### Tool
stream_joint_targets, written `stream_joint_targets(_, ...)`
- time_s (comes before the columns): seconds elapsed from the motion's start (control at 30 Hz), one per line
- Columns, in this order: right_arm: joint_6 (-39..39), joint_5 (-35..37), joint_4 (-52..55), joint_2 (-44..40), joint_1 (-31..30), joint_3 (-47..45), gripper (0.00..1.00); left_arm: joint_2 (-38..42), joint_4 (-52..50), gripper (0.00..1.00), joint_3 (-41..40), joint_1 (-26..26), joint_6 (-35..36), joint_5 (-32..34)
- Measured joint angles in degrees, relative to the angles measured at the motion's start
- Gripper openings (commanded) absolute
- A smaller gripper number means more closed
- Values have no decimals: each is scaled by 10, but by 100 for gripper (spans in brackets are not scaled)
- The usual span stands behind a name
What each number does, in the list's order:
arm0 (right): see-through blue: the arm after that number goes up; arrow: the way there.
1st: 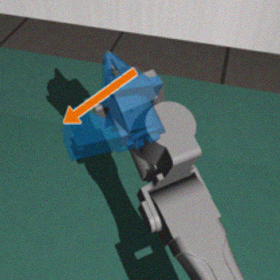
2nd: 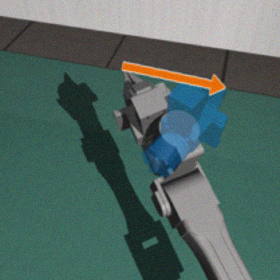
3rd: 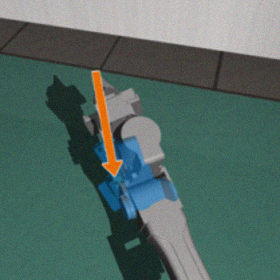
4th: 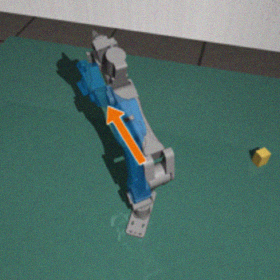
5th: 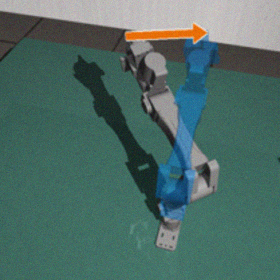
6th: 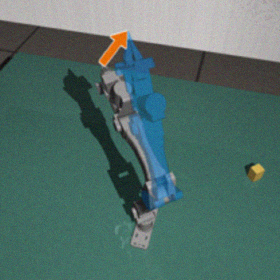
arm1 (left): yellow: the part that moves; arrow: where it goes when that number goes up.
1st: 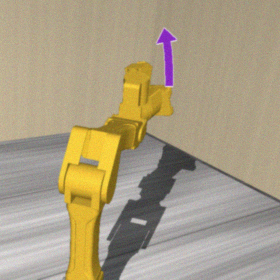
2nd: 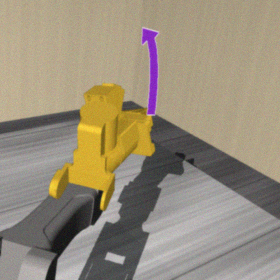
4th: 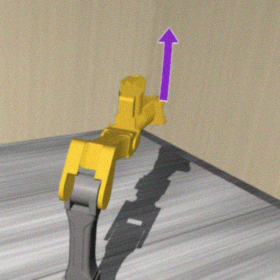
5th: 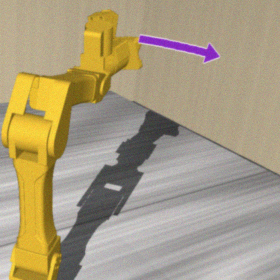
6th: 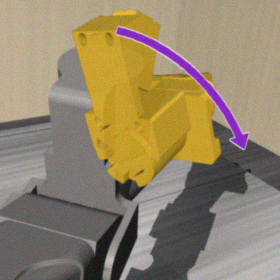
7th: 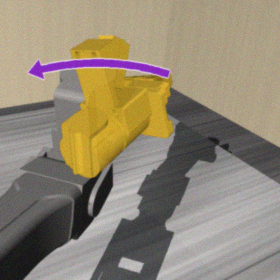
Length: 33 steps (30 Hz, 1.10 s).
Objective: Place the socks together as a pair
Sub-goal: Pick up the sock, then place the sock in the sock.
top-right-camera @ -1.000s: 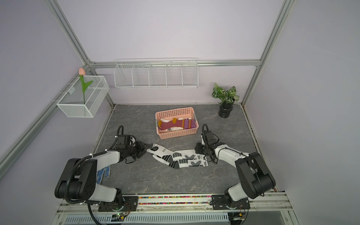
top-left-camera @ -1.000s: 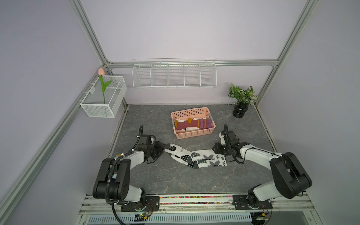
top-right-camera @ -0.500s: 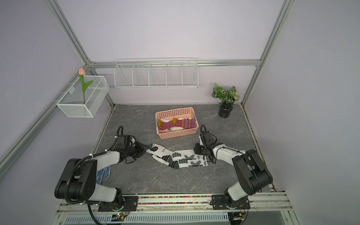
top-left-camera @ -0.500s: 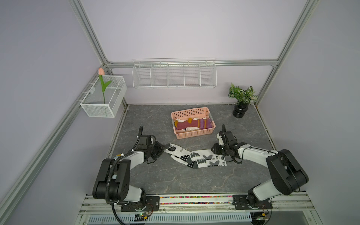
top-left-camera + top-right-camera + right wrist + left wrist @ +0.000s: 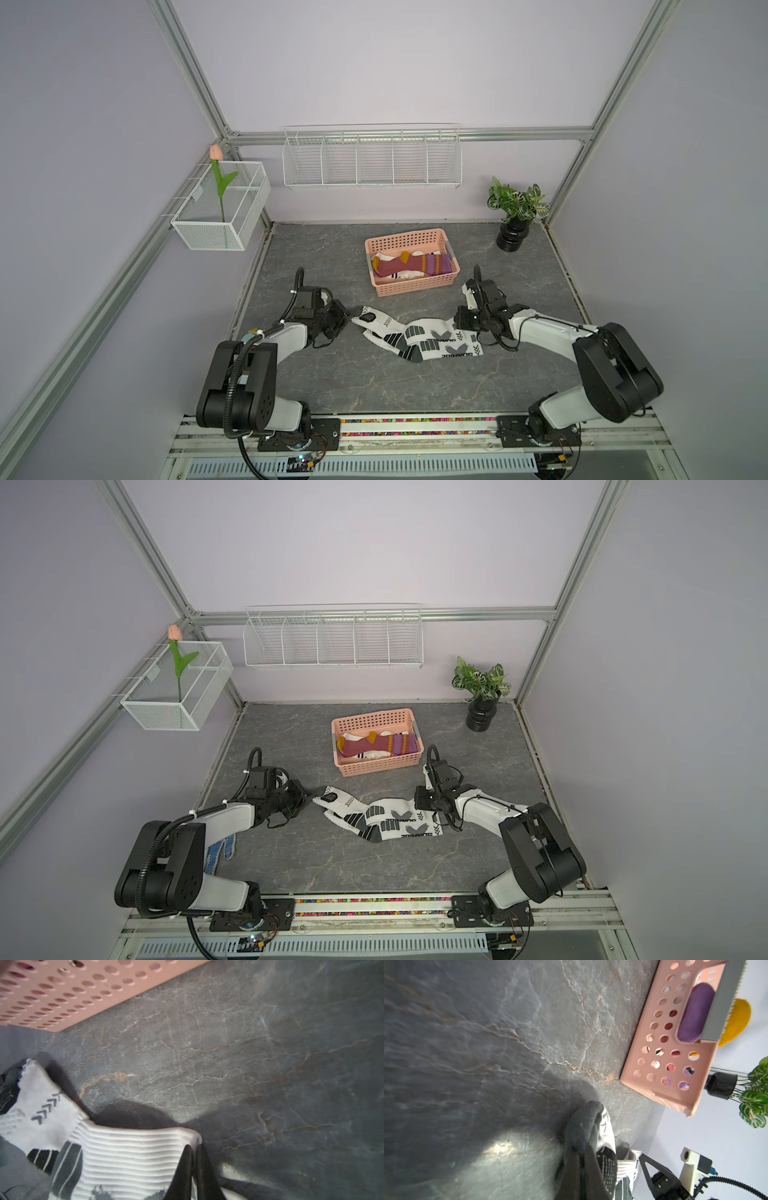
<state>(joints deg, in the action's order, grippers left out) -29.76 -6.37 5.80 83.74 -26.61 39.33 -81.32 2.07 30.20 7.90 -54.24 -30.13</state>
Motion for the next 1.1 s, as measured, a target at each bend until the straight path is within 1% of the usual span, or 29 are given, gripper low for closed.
stream_joint_targets(0.17, 2, 3, 14, -54, -3, 0, 7, 33, -27, 0, 19, 0, 19, 1)
stream_joint_targets(0.47, 1, 10, 59, -174, -5, -3, 7, 126, -46, 0, 34, 5, 71, -15)
stream_joint_targets(0.57, 0, 19, 76, -211, -5, -12, 7, 154, -49, 0, 34, 31, 85, -13)
stream_joint_targets(0.67, 0, 31, 98, -238, -5, -23, 7, 167, -54, 0, 34, 73, 100, -8)
stream_joint_targets(0.77, 2, 47, 118, -253, -5, -35, 7, 168, -67, 0, 34, 95, 109, 6)
stream_joint_targets(0.9, 3, 59, 139, -256, -4, -45, 7, 174, -75, 0, 33, 96, 113, 31)
stream_joint_targets(1.1, 10, 69, 150, -256, -1, -46, 7, 179, -73, 0, 29, 96, 114, 37)
